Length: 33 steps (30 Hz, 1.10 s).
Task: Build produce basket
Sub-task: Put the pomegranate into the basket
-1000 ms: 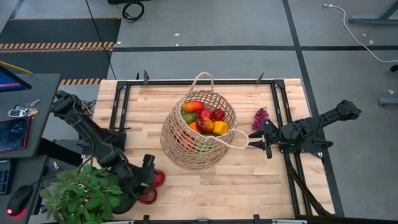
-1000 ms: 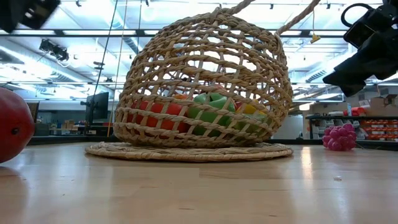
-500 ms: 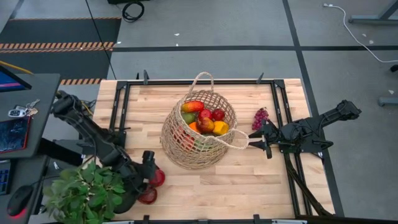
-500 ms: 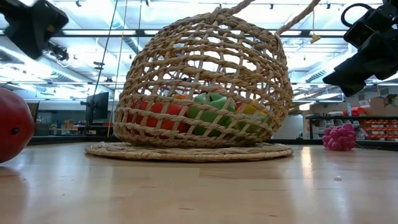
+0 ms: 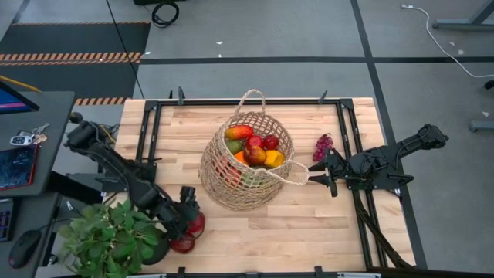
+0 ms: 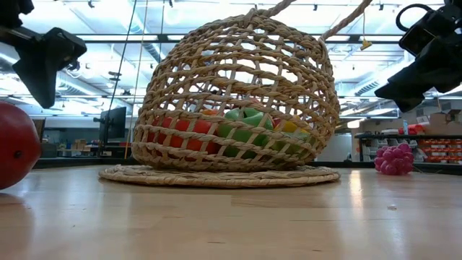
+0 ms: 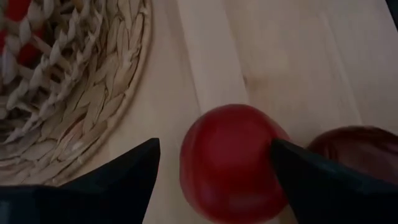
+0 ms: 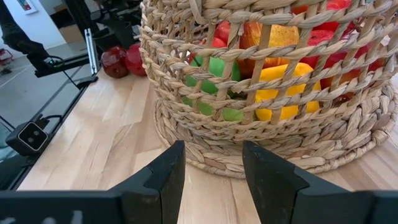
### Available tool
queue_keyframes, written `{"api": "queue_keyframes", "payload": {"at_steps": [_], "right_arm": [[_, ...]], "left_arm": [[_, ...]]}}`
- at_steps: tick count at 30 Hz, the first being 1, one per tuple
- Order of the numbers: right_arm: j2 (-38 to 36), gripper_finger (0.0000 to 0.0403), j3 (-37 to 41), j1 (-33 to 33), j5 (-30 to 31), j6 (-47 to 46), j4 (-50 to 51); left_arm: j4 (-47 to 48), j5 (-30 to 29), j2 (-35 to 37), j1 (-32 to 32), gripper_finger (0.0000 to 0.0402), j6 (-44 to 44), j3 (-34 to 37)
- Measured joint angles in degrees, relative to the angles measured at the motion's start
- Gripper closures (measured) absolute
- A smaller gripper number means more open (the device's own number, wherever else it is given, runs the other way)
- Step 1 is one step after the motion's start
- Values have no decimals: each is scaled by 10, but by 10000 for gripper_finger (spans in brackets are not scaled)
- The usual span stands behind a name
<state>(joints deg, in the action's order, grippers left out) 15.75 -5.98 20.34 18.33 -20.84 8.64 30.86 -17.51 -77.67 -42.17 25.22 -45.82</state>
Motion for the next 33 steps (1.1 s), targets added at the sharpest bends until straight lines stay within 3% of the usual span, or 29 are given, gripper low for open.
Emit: {"api": "queue_keyframes", "payload": {"at_steps": [10, 21, 33], "right_arm": [[0, 237, 0, 0, 0, 0, 0], [0, 237, 0, 0, 0, 0, 0], [0, 237, 0, 0, 0, 0, 0]], "left_arm": [[-20, -2, -21, 5, 87, -2, -1], [-41, -6, 7, 16, 87, -1, 2], [-26, 47, 8, 11, 88, 64, 4]]}}
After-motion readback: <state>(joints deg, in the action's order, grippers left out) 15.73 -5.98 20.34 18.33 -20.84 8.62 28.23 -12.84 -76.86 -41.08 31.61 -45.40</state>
